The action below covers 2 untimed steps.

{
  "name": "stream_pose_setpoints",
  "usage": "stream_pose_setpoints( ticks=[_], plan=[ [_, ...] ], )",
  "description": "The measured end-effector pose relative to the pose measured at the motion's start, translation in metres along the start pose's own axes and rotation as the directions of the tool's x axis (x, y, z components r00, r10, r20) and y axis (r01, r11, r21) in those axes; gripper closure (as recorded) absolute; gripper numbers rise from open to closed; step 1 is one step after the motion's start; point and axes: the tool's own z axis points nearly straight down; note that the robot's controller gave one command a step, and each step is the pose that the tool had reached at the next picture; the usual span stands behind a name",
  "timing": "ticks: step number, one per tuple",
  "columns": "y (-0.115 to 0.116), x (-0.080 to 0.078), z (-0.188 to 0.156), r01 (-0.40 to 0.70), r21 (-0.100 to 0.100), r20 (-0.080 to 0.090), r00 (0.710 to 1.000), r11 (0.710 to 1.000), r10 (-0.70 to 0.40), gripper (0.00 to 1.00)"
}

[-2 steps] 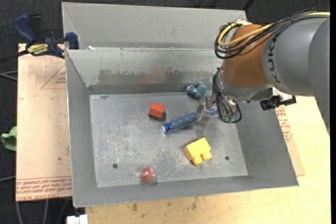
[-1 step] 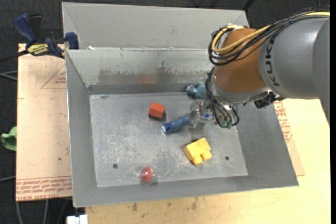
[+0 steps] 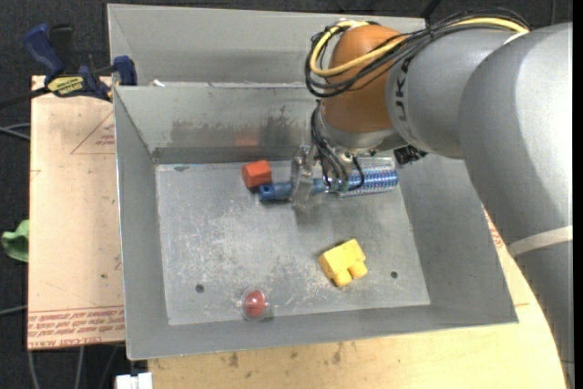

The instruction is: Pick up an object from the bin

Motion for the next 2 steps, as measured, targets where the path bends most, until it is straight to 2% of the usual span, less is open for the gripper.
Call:
stream_pose_setpoints(
  ticks=[1, 2],
  plan=[
    [-0.0029, 0.0068, 0.0084, -0.002, 0.004, -0.016, 1.000, 1.000, 0.002, 0.00],
    [-0.0030, 0.0071, 0.0087, -0.002, 0.005, -0.017, 1.000, 1.000, 0.002, 1.00]
  ],
)
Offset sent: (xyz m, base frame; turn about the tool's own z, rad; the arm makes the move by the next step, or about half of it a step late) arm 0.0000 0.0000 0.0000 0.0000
